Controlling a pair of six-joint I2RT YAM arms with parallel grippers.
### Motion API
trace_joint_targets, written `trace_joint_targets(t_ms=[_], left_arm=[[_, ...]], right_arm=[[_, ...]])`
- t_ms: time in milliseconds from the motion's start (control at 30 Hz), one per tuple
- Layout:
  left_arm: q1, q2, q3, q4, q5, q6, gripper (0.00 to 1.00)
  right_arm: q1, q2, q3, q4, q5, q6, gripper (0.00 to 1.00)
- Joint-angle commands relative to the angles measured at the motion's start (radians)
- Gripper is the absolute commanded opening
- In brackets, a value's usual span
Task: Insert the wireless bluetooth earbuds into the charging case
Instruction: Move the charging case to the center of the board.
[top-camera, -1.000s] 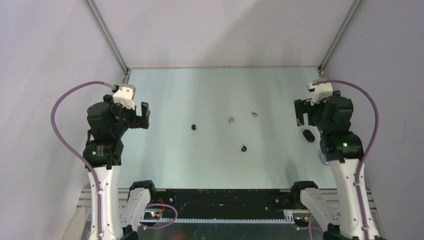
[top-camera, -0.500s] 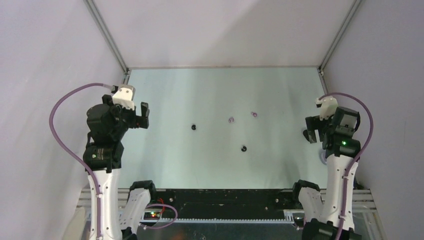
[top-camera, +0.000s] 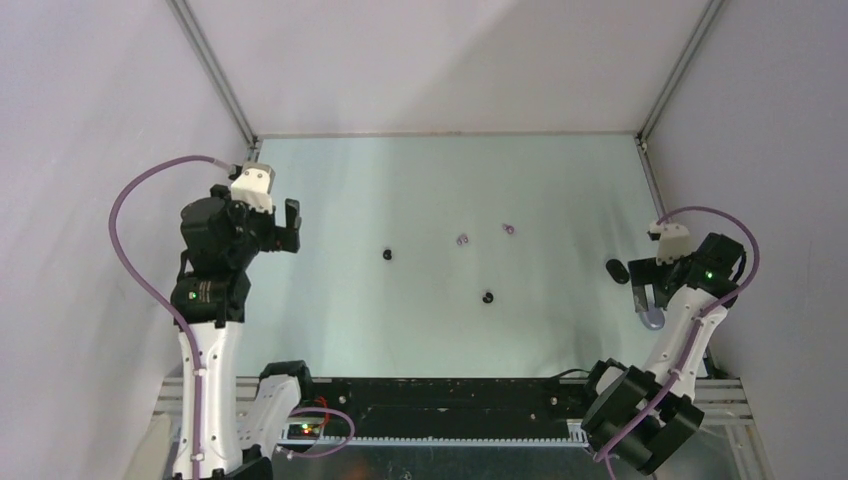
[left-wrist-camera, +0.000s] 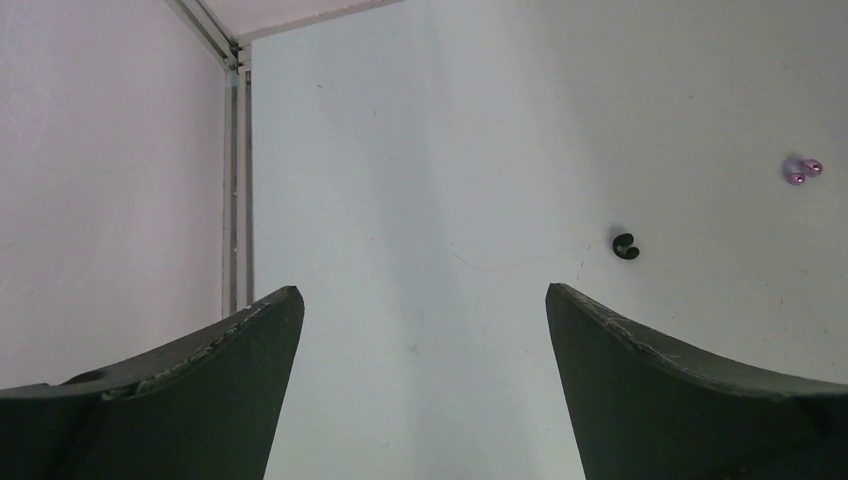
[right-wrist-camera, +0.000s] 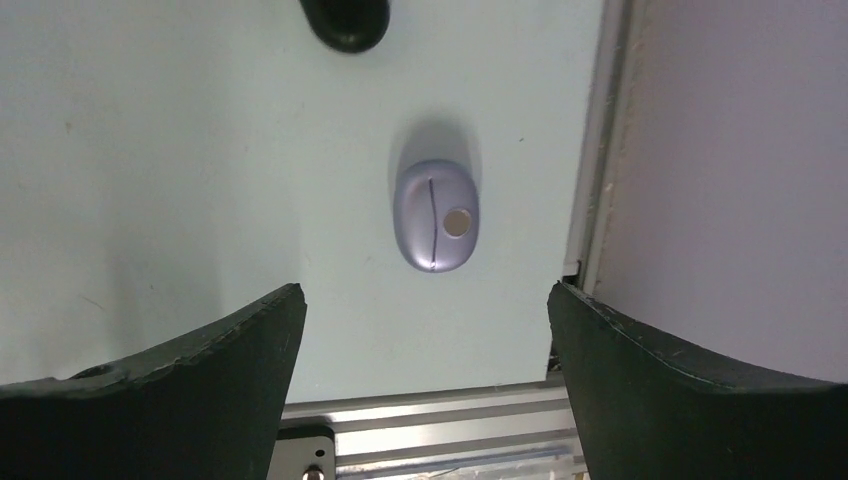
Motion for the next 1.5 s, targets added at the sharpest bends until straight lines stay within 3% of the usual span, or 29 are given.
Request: trace_joint_targets(t_ms=[0, 600, 1167, 1467], left_arm=[[-0.005, 0.002, -0.005, 0.03, 0.0, 0.006, 0.99], [-0.006, -0.019, -0.032, 0.053, 0.02, 0.011, 0.99], [-0.006, -0.027, -0.053, 0.076, 0.006, 0.015, 0.99], [-0.005, -0.019, -0.059, 0.082, 0.008, 0.016, 0.99]], right_arm=[[-0.023, 0.027, -0.052, 0.024, -0.016, -0.09, 0.97], [-0.037, 0.09, -0.183, 0.274, 0.078, -0.064, 0.9], [-0.129, 0.233, -0.208, 0.351, 0.046, -0.085, 0.84], [-0.127, 0.201, -0.208, 0.327, 0.019, -0.062, 0.84]])
